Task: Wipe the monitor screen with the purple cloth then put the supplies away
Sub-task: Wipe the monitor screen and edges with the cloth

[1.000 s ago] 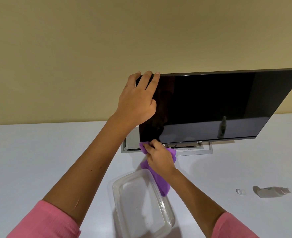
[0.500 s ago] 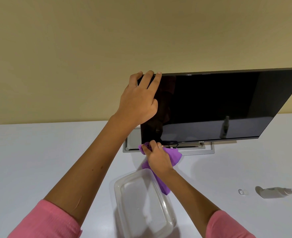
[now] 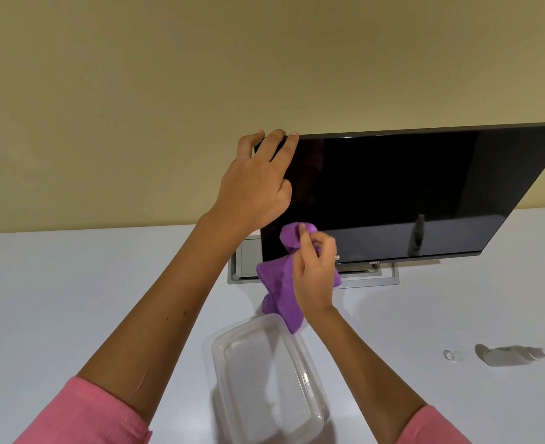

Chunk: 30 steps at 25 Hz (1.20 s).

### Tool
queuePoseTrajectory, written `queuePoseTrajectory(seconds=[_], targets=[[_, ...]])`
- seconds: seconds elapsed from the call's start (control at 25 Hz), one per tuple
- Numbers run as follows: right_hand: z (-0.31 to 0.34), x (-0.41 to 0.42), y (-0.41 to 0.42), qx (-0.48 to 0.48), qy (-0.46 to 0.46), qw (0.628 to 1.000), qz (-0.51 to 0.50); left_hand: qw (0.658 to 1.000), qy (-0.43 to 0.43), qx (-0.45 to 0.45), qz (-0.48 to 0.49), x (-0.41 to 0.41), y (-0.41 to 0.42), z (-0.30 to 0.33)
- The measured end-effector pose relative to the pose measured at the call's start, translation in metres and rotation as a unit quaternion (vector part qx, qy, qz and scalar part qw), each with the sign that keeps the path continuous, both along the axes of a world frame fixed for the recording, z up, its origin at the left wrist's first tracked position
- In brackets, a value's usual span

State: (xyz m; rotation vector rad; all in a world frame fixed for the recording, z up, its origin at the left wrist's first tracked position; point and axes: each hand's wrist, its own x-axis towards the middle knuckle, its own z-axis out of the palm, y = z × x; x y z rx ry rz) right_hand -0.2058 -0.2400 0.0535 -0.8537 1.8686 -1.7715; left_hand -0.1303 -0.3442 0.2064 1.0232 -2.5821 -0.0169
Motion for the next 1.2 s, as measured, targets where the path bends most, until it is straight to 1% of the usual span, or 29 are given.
queuePoseTrajectory(seconds=[0.08, 0.16, 0.24, 0.36, 0.4, 0.52, 0.56, 0.64, 0.76, 0.8, 0.88, 0.92, 1.0, 1.04, 1.12, 1.2], targets=[[0.015, 0.000, -0.008, -0.001, 0.016, 1.000, -0.020, 1.000, 0.007, 0.011, -0.005, 0.001, 0.000, 0.001], [0.024, 0.000, -0.016, 0.019, 0.049, 0.999, -0.011, 1.000, 0.012, 0.021, -0.004, 0.001, 0.000, 0.002], [0.024, -0.002, -0.023, 0.061, 0.097, 0.993, 0.033, 0.999, 0.015, 0.034, -0.001, 0.000, 0.000, 0.004], [0.009, -0.001, -0.027, 0.122, 0.150, 0.974, 0.121, 0.999, 0.010, 0.040, 0.006, 0.000, 0.000, 0.005], [-0.001, 0.001, -0.024, 0.143, 0.173, 0.962, 0.156, 0.999, 0.009, 0.038, 0.009, 0.000, 0.000, 0.005], [-0.034, 0.003, -0.007, 0.206, 0.307, 0.901, 0.226, 0.999, 0.009, 0.035, 0.010, 0.000, 0.000, 0.004], [-0.044, 0.003, 0.000, 0.223, 0.316, 0.893, 0.229, 0.999, 0.010, 0.033, 0.009, 0.000, 0.000, 0.003], [-0.057, 0.005, 0.011, 0.260, 0.300, 0.891, 0.219, 1.000, 0.011, 0.027, 0.007, 0.000, 0.000, 0.002], [-0.064, 0.005, 0.018, 0.305, 0.348, 0.865, 0.195, 1.000, 0.010, 0.020, 0.008, 0.000, 0.000, 0.001], [-0.063, 0.001, 0.018, 0.313, 0.357, 0.862, 0.177, 1.000, 0.010, 0.019, 0.008, 0.000, 0.001, 0.000], [-0.059, -0.013, 0.020, 0.321, 0.348, 0.871, 0.135, 1.000, 0.011, 0.019, 0.009, -0.001, 0.001, 0.000], [-0.058, -0.022, 0.023, 0.316, 0.312, 0.890, 0.106, 1.000, 0.012, 0.019, 0.009, -0.001, 0.001, 0.000], [-0.055, -0.041, 0.028, 0.291, 0.201, 0.935, 0.030, 1.000, 0.013, 0.019, 0.011, -0.001, 0.001, 0.000], [-0.054, -0.047, 0.030, 0.286, 0.156, 0.945, -0.002, 1.000, 0.013, 0.020, 0.011, -0.001, 0.001, -0.001], [-0.052, -0.050, 0.031, 0.296, 0.124, 0.947, -0.026, 1.000, 0.014, 0.021, 0.011, 0.000, 0.001, -0.001], [-0.051, -0.042, 0.028, 0.305, 0.118, 0.945, -0.006, 1.000, 0.016, 0.022, 0.010, -0.001, 0.002, -0.002]])
